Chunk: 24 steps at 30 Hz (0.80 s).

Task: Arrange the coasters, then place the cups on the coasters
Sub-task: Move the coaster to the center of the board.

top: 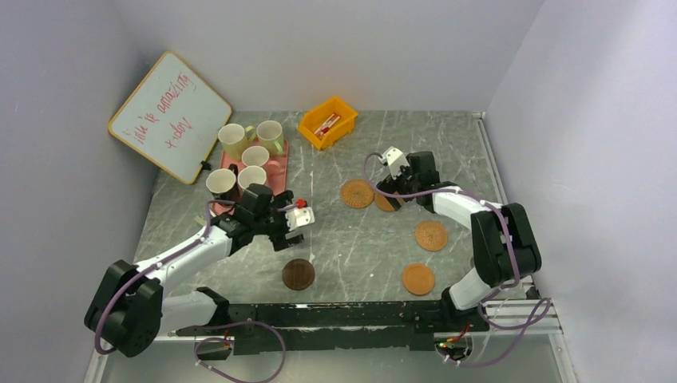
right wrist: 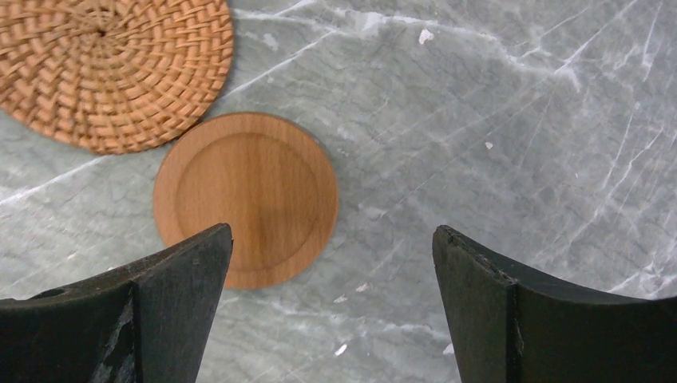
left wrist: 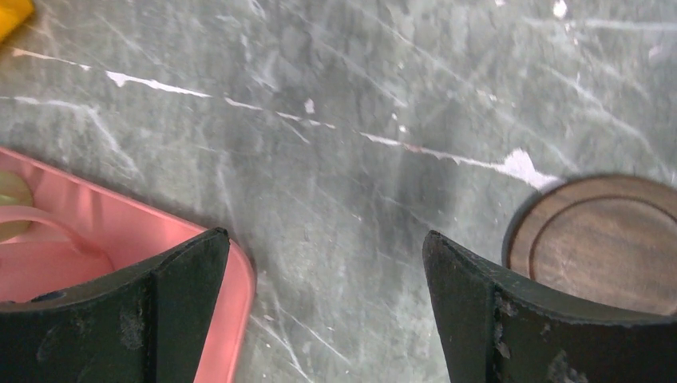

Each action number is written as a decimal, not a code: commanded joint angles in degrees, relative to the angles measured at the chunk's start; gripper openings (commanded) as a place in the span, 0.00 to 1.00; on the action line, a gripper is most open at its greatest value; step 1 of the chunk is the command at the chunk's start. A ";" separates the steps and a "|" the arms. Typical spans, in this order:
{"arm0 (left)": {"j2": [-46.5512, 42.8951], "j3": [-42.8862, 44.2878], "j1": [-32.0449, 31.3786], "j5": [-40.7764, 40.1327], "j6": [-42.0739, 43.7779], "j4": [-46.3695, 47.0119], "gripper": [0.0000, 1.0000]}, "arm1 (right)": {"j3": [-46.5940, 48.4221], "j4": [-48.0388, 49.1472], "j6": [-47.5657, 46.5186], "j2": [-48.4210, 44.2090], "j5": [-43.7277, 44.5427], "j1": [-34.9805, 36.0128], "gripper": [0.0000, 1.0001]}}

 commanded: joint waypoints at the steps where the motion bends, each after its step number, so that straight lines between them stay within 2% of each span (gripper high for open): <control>1: -0.90 -1.23 -0.13 2.54 7.09 -2.33 0.96 | 2.91 4.32 1.02 2.42 4.32 0.76 1.00; 12: 3.04 0.01 -3.57 4.74 14.97 -10.15 0.96 | 1.58 -3.53 -7.48 3.26 4.57 0.77 1.00; 24: 1.60 2.59 -9.86 2.55 16.57 -15.41 0.96 | -7.26 -10.15 -16.80 -5.11 2.60 2.10 1.00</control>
